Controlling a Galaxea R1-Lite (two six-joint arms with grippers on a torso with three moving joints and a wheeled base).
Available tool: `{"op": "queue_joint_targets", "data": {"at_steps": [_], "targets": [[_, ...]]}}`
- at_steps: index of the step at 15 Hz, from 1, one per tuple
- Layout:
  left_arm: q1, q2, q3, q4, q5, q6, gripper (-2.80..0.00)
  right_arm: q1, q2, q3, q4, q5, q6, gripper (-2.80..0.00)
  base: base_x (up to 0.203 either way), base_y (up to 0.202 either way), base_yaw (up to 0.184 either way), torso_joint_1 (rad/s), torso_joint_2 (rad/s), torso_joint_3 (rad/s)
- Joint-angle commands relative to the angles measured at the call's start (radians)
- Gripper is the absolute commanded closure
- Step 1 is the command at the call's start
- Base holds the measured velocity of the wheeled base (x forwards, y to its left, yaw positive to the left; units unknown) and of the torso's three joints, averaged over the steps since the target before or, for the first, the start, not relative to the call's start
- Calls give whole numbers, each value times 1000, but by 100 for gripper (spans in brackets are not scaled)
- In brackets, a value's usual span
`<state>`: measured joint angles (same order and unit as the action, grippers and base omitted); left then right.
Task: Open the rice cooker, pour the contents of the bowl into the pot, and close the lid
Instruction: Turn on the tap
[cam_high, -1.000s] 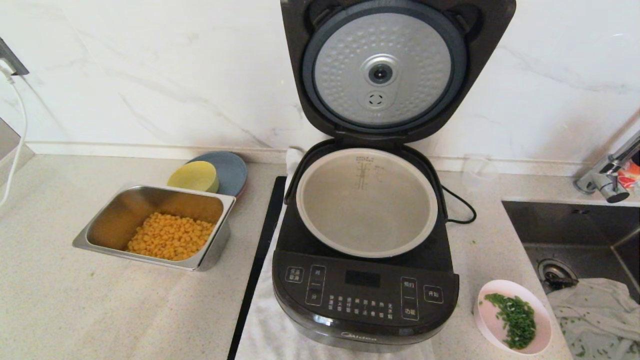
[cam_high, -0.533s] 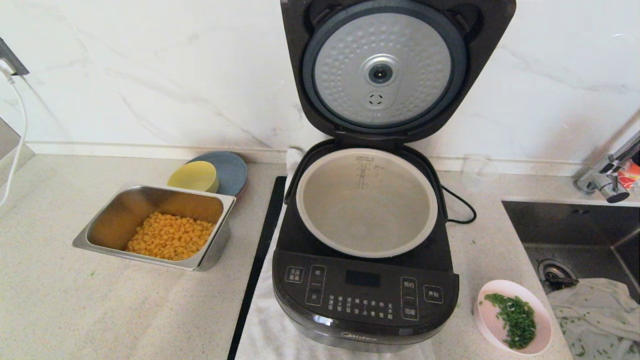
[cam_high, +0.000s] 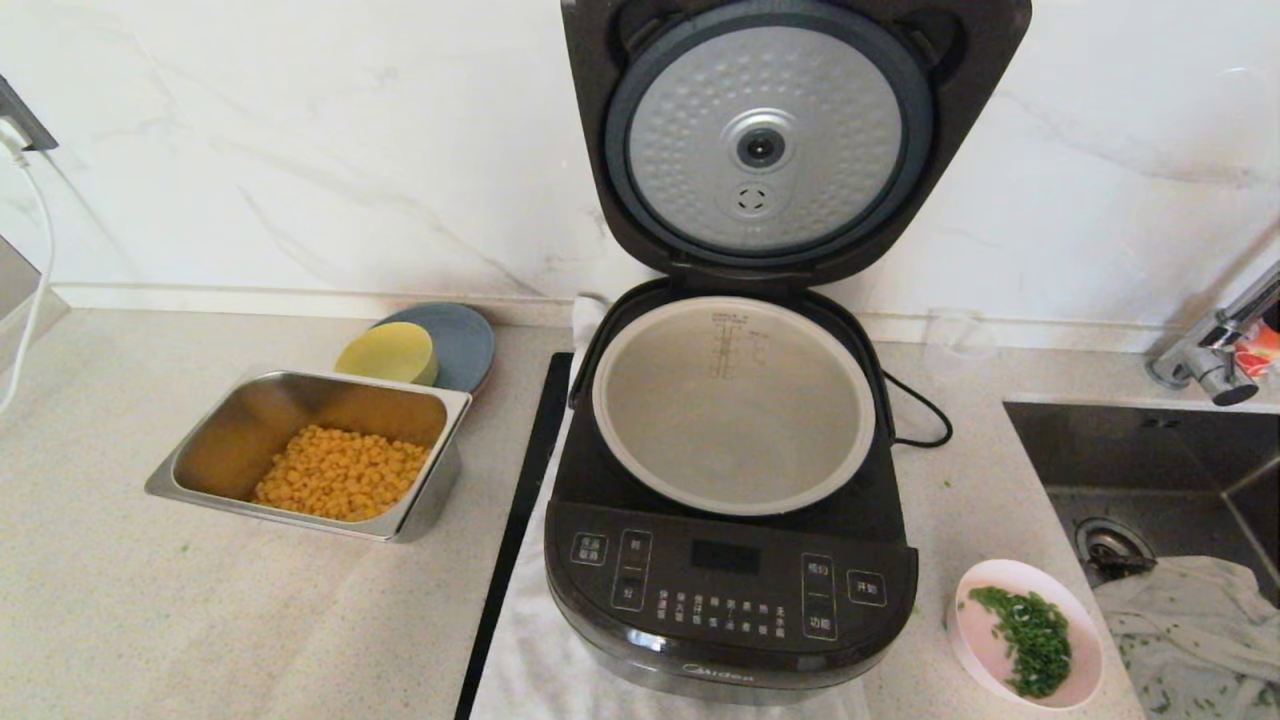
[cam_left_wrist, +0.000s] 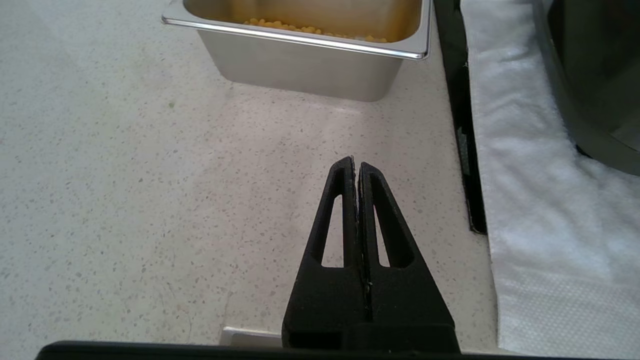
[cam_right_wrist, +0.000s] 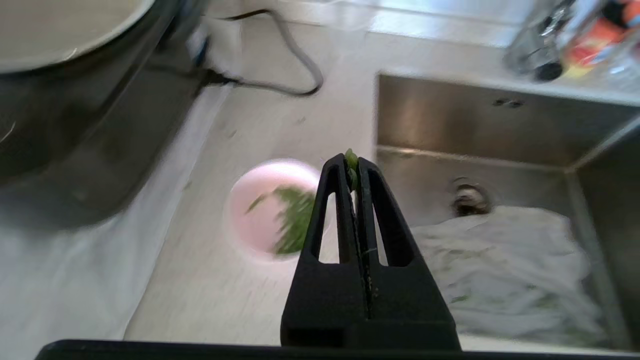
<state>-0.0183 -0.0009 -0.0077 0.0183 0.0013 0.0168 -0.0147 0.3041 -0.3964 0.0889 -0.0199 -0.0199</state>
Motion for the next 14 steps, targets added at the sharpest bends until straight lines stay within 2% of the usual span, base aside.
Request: {"op": "queue_joint_targets", "data": {"at_steps": [1,4,7,11,14], "targets": [[0,-2,0,0,0,0,0,-5,308,-111,-31,-50,-30,0,0,0,0,0,0,0],[0,-2,0,0,0,0,0,-8,617,-198,-149,-159,-79,0,0,0,0,0,0,0],[0,-2,0,0,0,0,0,-14,926,-245,-380,-299,-108,0,0,0,0,0,0,0],[0,-2,0,0,0,0,0,-51,1298,-306,-816,-485,-191,0,0,0,0,0,0,0],[0,-2,0,0,0,0,0,-110,1496,-381,-1107,-555,-291,0,0,0,0,0,0,0]]}}
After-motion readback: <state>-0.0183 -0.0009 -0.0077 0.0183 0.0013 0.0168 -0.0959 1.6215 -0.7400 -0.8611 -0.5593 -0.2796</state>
